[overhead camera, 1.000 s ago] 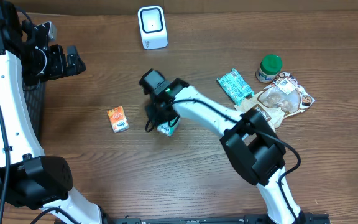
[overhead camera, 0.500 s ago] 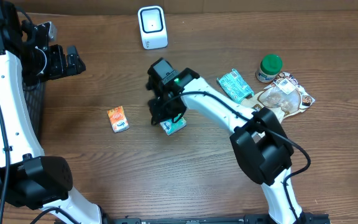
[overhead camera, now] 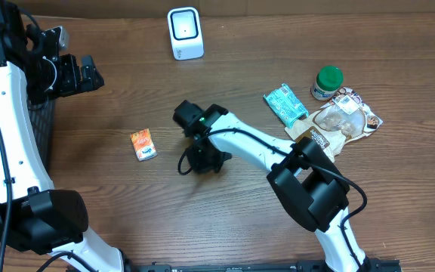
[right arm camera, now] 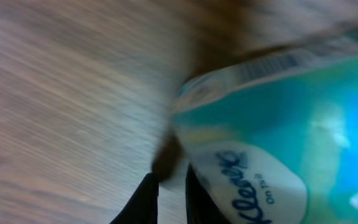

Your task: Scan the item barcode

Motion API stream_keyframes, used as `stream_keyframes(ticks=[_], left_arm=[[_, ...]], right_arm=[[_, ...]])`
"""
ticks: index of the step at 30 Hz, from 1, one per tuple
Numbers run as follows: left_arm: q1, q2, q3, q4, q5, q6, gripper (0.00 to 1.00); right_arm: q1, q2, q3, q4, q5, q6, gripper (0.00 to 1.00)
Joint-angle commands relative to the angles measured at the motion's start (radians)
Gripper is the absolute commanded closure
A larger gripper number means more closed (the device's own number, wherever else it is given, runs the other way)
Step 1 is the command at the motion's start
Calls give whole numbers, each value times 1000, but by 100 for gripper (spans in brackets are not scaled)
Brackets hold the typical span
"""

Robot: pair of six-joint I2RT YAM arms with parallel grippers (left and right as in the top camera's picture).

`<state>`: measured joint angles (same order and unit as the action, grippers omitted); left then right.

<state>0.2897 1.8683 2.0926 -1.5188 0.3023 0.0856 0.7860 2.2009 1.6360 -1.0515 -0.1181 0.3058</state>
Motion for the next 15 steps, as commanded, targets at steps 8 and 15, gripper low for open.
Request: stream_keyframes(ticks=[8,15], left_arm=[[3,-2,9,2,1,16,0],[3,-2,9,2,1,16,0]], right_arm=[[-92,-38,-6,-26,275,-65,87],[-100,-42,10,18,324,-156,87]])
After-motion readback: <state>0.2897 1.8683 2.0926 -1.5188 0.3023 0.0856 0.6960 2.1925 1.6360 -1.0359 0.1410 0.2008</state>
